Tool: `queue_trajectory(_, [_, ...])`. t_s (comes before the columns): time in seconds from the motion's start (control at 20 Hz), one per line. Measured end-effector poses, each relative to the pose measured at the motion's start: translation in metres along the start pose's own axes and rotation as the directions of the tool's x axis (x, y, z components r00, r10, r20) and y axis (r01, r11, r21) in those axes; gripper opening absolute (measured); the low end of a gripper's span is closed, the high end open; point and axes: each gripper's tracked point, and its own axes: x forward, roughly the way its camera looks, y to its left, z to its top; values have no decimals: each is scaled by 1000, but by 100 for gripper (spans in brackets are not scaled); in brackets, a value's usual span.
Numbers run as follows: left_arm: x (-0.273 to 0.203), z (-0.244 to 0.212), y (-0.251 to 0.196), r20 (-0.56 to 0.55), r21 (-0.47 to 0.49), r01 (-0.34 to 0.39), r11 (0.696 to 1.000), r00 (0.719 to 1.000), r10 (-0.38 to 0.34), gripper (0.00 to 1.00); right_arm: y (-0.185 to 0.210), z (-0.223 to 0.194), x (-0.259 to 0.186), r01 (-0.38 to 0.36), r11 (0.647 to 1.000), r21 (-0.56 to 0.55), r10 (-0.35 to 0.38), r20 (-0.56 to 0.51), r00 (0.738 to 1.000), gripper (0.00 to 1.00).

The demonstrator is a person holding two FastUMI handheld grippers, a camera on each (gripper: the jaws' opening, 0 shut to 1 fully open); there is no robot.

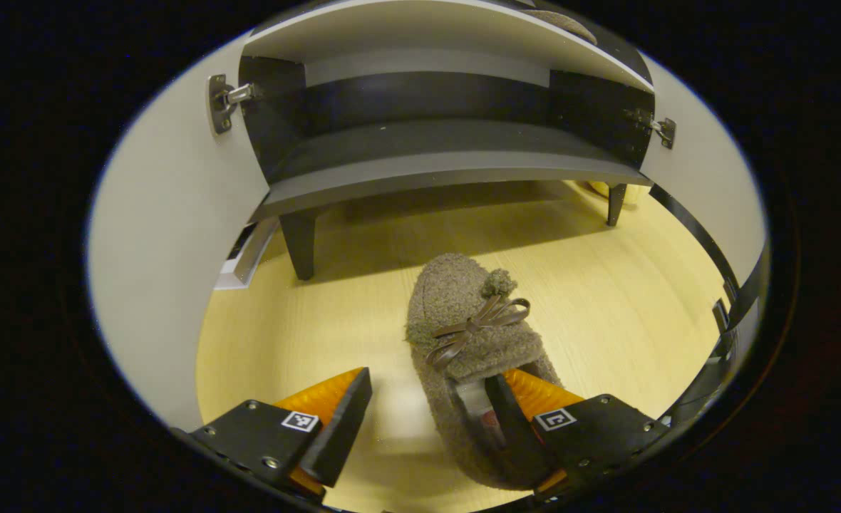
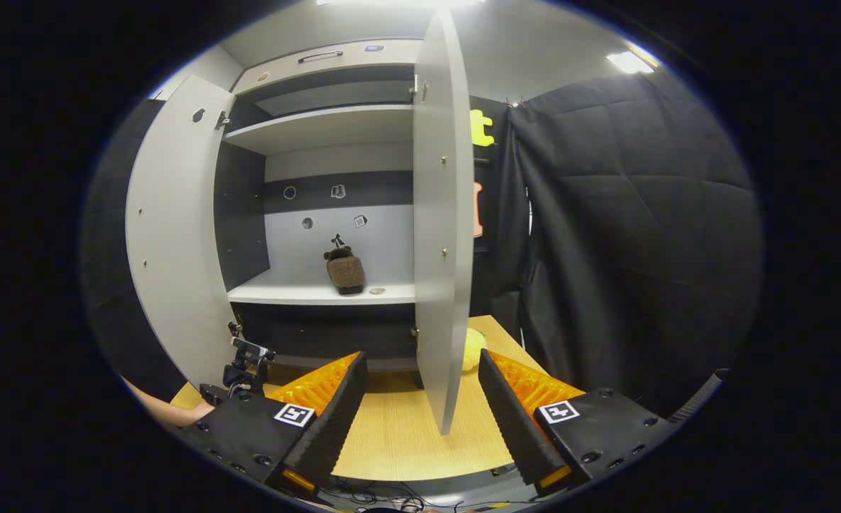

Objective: Grab one shoe with the right hand and put it into the shoe cabinet, grab the other shoe with the left hand and put it into the shoe cabinet; then close the right door with the right hand and the left door with the left hand.

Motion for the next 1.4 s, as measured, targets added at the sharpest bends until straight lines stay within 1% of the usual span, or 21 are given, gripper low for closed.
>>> queue_trajectory(0.05, [3, 5, -2, 5, 10, 18, 1000, 1000, -18, 100, -11, -3, -5, 35, 999, 10, -35, -13, 999, 98])
queue_trajectory(0.15, [11, 7, -10, 5, 11, 52, 999, 999, -52, 67, -34, -5, -11, 101, 994, 48, -100, -22, 995, 98])
queue_trajectory(0.2, [18, 7, -10, -3, 16, 55, 998, 998, -55, 50, -49, -4, -14, 140, 988, 70, -138, -21, 990, 98])
queue_trajectory(0.25, [17, 9, -10, -2, 27, 54, 998, 999, -54, 54, -65, -4, -15, 180, 980, 90, -179, -18, 984, 98])
queue_trajectory(0.3, [17, 10, -9, -6, 39, 44, 998, 999, -44, 53, -81, -5, -16, 217, 970, 109, -217, -15, 976, 98])
queue_trajectory(0.35, [16, 11, -3, -8, 45, 22, 999, 1000, -21, 46, -99, -5, -16, 251, 960, 126, -251, -15, 968, 98])
queue_trajectory(0.4, [18, 8, -4, -30, 44, 19, 999, 999, -18, 39, -113, -6, -16, 272, 953, 135, -273, -15, 962, 98])
queue_trajectory(0.45, [16, 3, -4, -55, 47, 9, 999, 998, -7, 26, -126, -4, -13, 293, 946, 137, -294, -11, 956, 98])
queue_trajectory(0.5, [13, 1, -4, -63, 52, -2, 999, 998, 6, 33, -138, -3, -9, 310, 941, 134, -312, -4, 950, 98])
queue_trajectory(0.55, [11, 4, -7, -57, 57, -13, 998, 998, 16, 33, -148, -1, -5, 316, 939, 134, -319, 3, 948, 98])
queue_trajectory(0.6, [9, 5, 7, -39, 78, -96, 992, 994, 99, 33, -159, 5, 0, 315, 939, 136, -319, 12, 948, 98])
queue_trajectory(0.65, [8, 2, 4, -52, 67, -114, 991, 992, 118, 19, -167, 10, 6, 310, 940, 139, -317, 24, 948, 98])
queue_trajectory(0.7, [8, -1, -2, -69, 47, -101, 994, 992, 104, 5, -175, 14, 15, 304, 942, 143, -312, 38, 949, 98])
queue_trajectory(0.75, [2, 0, -1, -72, 41, -115, 993, 990, 118, 6, -181, 17, 23, 299, 943, 148, -308, 44, 950, 98])
queue_trajectory(0.85, [3, 4, 3, -79, 19, -117, 993, 990, 118, 6, -190, 23, 39, 277, 948, 159, -288, 51, 956, 98])
queue_trajectory(1.05, [-3, 8, 4, -95, -40, -127, 991, 988, 123, 5, -208, 29, 64, 252, 959, 127, -262, 69, 963, 98])
queue_trajectory(1.2, [-6, 8, 1, -111, -113, -137, 984, 986, 125, 5, -215, 23, 82, 221, 965, 142, -229, 45, 972, 98])
queue_trajectory(1.25, [-10, 11, 2, -117, -138, -145, 980, 985, 129, 5, -217, 23, 86, 212, 967, 143, -219, 39, 975, 100])
queue_trajectory(1.3, [-14, 14, 2, -124, -152, -153, 976, 983, 135, 5, -218, 23, 92, 205, 970, 134, -212, 36, 977, 98])
queue_trajectory(1.4, [-23, 24, 5, -111, -160, -166, 973, 983, 149, 5, -223, 23, 101, 198, 974, 110, -203, 34, 979, 98])
